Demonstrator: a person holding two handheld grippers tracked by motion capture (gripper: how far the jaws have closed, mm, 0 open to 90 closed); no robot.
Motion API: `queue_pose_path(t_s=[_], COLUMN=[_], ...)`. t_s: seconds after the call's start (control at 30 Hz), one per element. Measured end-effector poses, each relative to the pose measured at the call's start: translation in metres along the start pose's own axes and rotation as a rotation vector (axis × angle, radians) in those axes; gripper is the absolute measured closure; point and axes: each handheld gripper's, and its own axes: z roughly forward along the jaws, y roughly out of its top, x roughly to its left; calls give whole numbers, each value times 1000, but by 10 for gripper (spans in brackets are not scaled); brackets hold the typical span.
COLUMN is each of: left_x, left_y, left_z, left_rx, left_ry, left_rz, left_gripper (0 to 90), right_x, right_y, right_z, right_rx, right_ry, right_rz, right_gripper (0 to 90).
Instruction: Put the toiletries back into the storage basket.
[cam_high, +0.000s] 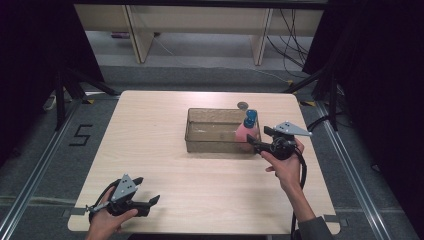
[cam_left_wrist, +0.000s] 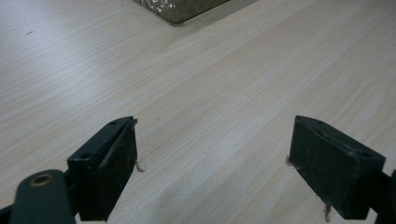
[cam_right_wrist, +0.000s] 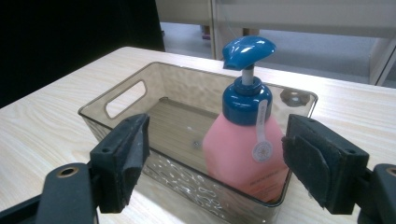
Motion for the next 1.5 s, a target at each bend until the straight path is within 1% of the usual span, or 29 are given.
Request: queue_pose_path(t_s=[0.03, 0.07, 0.17, 0.23, 0.27, 0.33, 0.37, 0.43, 0.5, 0.53, 0.6, 0.63, 0.67, 0.73, 0.77, 0.8, 0.9, 0.93, 0.97, 1.0, 1.1, 1.13, 1.17, 1.23, 1.27, 1.3, 1.37, 1.43, 1.5], left_x=[0, 0, 0, 0, 0, 0, 0, 0, 1, 1, 0, 0, 0, 1, 1, 1, 0, 1, 1, 1, 2, 1, 0, 1, 1, 1, 0, 1, 1], left_y=[0, 0, 0, 0, 0, 0, 0, 0, 0, 0, 0, 0, 0, 0, 0, 0, 0, 0, 0, 0, 1, 0, 0, 0, 0, 0, 0, 0, 0], left_z=[0, 0, 0, 0, 0, 0, 0, 0, -1, 0, 0, 0, 0, 0, 0, 0, 0, 0, 0, -1, -1, -1, 0, 0, 0, 0, 0, 0, 0], left_rx=[0, -2, 0, -2, -2, 4, 3, 5, 14, 13, 5, 0, 0, 5, 5, 4, -1, -2, -2, 5, 4, 4, 5, 5, 3, 6, 5, 4, 5], left_ry=[0, 1, 1, 1, 0, 0, 0, 0, 2, 2, 2, 1, 1, 2, 3, 2, 1, 1, 1, 7, 3, 5, 6, 4, 3, 5, 3, 5, 5], left_rz=[0, -1, 1, -1, 0, 2, 2, 4, 13, 11, 2, -1, -2, 1, -1, 2, -3, -3, -3, 2, 2, -1, -11, -2, -6, -2, -4, -2, -3], left_gripper=[149, 148, 149, 149, 148, 149, 149, 149, 149, 149, 149, 149, 149, 149, 149, 149, 149, 149, 149, 149, 149, 149, 149, 149, 149, 149, 149, 149, 149], right_x=[0, -2, 0, 0, 3, 1, 4, 3, 6, 4, 6, 8, 7, 8, 10, 9, 12, 10, 11, 13, 13, 15, 14, 14, 18, 16, 16, 18, 18], right_y=[0, -1, -2, -3, -4, -4, -5, -6, -8, -8, -9, -10, -11, -12, -13, -13, -15, -16, -16, -17, -17, -19, -19, -19, -21, -21, -22, -24, -25], right_z=[0, 1, -1, -2, -3, -4, -4, -5, -5, -5, -5, -6, -6, -6, -7, -5, -7, -7, -8, -9, -10, -10, -10, -10, -12, -10, -11, -12, -12], right_rx=[0, -9, -12, -17, -14, -14, -14, -15, -13, -14, -13, -1, -9, -3, 3, -13, 0, -10, -6, 3, 4, -7, -8, -11, 5, -7, -5, -2, -2], right_ry=[0, 7, 17, 6, 16, 9, 16, 17, 21, 27, 28, 33, 30, 16, 28, 38, 36, 35, 35, 36, 35, 44, 47, 42, 57, 60, 51, 67, 63], right_rz=[0, -35, -29, -44, -5, -31, -1, -25, -5, -28, -29, 1, -27, -38, -6, -24, 5, -27, -25, 7, -17, 0, -10, -21, 28, -8, -21, 5, -20], right_gripper=[236, 232, 220, 220, 220, 219, 218, 218, 216, 216, 213, 211, 206, 188, 185, 179, 156, 156, 156, 155, 155, 155, 155, 155, 155, 155, 155, 156, 156])
